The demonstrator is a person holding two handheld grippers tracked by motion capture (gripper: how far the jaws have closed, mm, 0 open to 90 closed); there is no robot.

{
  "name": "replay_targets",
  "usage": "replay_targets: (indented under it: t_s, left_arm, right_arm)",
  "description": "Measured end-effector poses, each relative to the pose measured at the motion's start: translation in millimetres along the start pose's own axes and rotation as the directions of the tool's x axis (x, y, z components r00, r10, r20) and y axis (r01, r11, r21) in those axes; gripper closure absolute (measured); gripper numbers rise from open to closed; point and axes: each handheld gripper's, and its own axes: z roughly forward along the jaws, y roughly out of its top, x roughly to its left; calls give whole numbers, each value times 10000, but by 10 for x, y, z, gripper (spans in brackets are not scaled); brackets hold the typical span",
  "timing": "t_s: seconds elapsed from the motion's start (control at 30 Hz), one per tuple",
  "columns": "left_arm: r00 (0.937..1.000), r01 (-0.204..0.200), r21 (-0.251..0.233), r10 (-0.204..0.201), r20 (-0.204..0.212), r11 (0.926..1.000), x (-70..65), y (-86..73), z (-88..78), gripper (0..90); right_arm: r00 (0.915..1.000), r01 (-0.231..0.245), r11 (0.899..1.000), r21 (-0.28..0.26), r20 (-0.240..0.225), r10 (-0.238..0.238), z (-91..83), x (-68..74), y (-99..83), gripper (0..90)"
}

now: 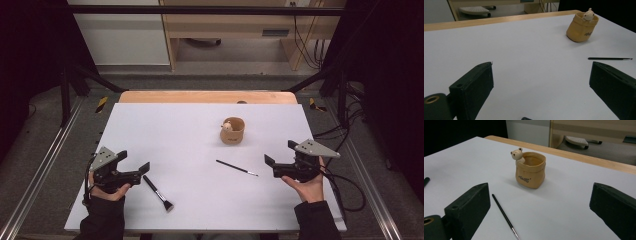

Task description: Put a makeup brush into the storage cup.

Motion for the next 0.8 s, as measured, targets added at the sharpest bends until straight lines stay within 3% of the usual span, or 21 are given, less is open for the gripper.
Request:
replay_targets:
  t_s: [0.8]
  left_arm:
    - [9999,70,841,-60,-122,9964,-104,-220,74,43]
  right_arm:
    - [10000,39,10000,38,-21,-39,-6,33,7,36]
